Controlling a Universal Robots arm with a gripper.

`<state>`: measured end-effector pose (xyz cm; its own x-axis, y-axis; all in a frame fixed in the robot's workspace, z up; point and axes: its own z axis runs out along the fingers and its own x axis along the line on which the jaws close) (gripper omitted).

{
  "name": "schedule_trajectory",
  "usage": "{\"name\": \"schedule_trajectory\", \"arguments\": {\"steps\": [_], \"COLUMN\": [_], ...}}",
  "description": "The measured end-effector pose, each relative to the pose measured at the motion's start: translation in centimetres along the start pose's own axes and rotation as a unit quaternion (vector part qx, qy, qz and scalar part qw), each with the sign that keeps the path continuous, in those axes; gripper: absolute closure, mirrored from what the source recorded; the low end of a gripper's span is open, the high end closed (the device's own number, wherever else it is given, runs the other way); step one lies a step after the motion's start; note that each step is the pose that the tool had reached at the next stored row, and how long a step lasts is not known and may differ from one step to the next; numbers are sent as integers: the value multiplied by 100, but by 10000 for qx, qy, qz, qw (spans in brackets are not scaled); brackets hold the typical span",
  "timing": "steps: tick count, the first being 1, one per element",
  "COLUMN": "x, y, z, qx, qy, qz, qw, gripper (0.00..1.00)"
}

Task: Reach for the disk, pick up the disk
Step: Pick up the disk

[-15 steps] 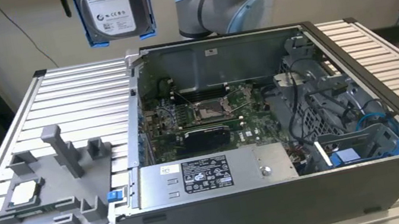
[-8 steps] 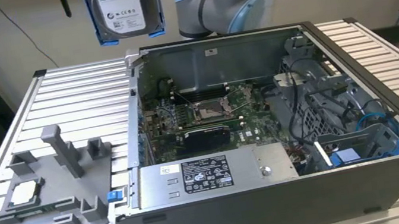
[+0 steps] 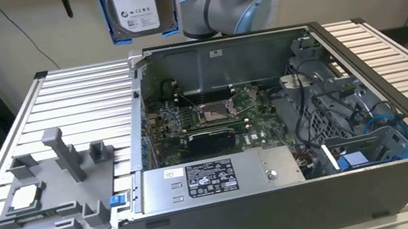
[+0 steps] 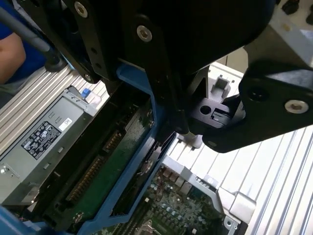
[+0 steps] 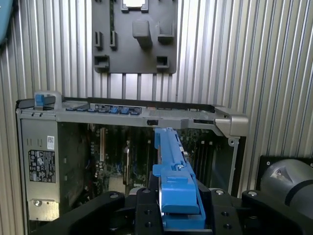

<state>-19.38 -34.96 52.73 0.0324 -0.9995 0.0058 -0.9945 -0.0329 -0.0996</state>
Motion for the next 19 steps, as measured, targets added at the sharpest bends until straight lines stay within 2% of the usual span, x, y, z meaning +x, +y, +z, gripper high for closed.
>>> {"name": "schedule_trajectory", "arguments": {"steps": [19], "x": [14], "y": [-421], "z": [42], "qx": [0], "qy": [0], "qz": [0], "qw": [10000], "gripper": [100]}}
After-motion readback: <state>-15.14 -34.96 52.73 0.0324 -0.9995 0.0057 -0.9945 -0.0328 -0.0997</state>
